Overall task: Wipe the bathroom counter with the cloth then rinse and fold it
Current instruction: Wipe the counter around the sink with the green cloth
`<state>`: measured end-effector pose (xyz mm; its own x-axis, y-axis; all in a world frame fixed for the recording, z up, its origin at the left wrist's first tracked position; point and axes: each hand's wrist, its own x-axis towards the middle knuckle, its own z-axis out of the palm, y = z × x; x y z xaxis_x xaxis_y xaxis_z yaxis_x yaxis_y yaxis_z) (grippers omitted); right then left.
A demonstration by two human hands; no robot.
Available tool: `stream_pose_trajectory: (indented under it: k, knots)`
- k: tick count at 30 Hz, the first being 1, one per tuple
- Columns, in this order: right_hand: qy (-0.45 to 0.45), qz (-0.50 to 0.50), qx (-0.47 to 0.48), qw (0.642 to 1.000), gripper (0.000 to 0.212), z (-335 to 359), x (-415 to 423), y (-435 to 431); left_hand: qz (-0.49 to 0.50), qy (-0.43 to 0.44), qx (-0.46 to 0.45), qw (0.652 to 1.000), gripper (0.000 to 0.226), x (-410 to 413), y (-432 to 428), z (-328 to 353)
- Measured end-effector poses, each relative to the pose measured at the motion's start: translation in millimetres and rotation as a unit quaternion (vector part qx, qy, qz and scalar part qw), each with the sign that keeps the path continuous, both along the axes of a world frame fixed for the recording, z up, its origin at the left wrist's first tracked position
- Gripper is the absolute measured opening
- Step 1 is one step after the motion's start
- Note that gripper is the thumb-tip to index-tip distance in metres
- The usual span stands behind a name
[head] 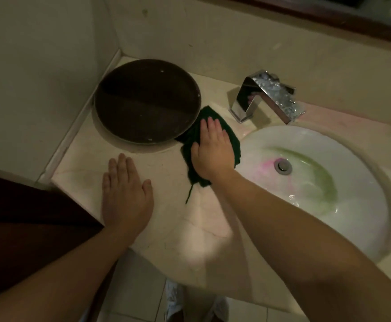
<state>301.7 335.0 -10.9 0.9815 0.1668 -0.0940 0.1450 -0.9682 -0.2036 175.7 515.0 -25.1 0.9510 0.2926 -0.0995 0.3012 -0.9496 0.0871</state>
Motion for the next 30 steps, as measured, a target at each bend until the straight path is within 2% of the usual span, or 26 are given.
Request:
stream_pose_trajectory:
  k: [5,8,13,16,20,22,24,27,30]
  knots:
    - [0.002,-0.05,-0.006,0.999,0.067,-3.7,-29.4,-5.8,-0.002,0.009,-0.001,1.0,0.07,-0.9,-1.8,5.3]
    - [0.016,-0.004,0.01,1.0,0.068,2.8,-81.8,10.9,-0.002,0.015,-0.003,1.0,0.069,-1.8,-3.7,9.4]
    - [0.035,0.129,-0.004,0.991,0.07,8.0,-169.1,19.2,-0.015,0.021,-0.004,1.0,0.069,-3.1,-3.3,11.9]
    - [0.048,0.066,-0.015,0.997,0.068,9.3,-214.3,-34.3,-0.018,0.021,-0.008,1.0,0.069,-3.4,-2.7,12.5]
    - [0.039,-0.113,-0.062,0.991,0.068,5.0,-247.9,-105.9,-0.009,0.017,-0.007,1.0,0.069,-2.5,-3.8,10.9]
    - [0.046,-0.168,-0.059,0.983,0.069,3.5,-250.2,-98.7,-0.004,0.016,-0.005,1.0,0.069,-1.6,-4.6,9.9]
    - [0.036,-0.177,-0.053,0.982,0.069,3.4,-238.2,-68.0,-0.004,0.015,-0.008,1.0,0.07,-1.0,-4.4,8.5]
    - [0.017,-0.134,-0.005,0.991,0.07,4.4,-185.8,-5.7,-0.006,0.011,-0.008,1.0,0.07,-1.3,-3.3,6.6]
    - [0.023,-0.031,0.022,0.999,0.066,2.5,-127.6,48.3,-0.017,0.006,-0.009,1.0,0.069,-1.9,-1.7,4.4]
